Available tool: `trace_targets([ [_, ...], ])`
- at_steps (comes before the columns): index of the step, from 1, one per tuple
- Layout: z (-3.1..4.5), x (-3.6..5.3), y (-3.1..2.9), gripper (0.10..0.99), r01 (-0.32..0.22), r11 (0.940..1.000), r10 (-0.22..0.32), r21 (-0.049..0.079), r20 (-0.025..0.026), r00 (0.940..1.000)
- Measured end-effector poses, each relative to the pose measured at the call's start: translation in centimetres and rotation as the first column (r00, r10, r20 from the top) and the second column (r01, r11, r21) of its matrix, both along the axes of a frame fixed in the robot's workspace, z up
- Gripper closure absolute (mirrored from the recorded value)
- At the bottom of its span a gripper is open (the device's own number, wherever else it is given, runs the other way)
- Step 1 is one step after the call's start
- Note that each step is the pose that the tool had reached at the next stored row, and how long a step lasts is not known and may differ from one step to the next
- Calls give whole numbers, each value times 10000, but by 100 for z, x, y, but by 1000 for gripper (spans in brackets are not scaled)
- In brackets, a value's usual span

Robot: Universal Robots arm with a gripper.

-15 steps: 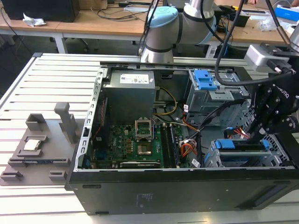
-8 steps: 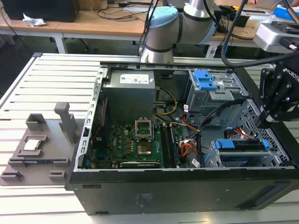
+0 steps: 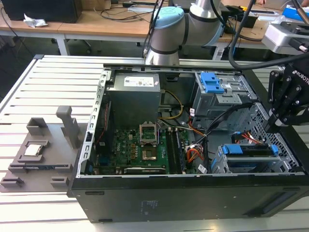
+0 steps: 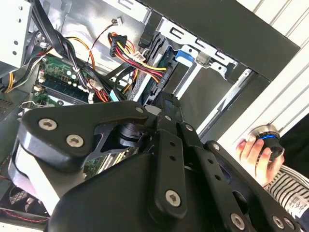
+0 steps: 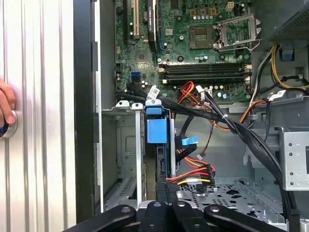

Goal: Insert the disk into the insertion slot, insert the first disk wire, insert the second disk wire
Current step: 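Insert the first disk wire, then insert the second disk wire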

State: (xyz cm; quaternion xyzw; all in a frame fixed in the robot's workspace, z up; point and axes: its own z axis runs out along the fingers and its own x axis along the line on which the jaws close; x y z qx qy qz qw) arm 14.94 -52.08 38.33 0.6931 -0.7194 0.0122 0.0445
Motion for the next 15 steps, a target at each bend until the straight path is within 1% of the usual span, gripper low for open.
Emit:
trace_targets([
  [6, 1, 0, 0, 973, 1, 10000, -1, 0, 0, 10000],
  [8, 1, 0, 0, 851, 1, 10000, -1, 0, 0, 10000],
  [9, 1, 0, 0, 851, 0, 10000, 0, 0, 0, 10000],
  [10, 1, 0, 0, 784, 0, 10000, 0, 0, 0, 10000],
  [12, 0, -1, 0, 784, -1, 10000, 1, -1, 0, 10000],
  [15, -63, -75, 8, 784, -9, 10000, 9, -1, 0, 10000],
])
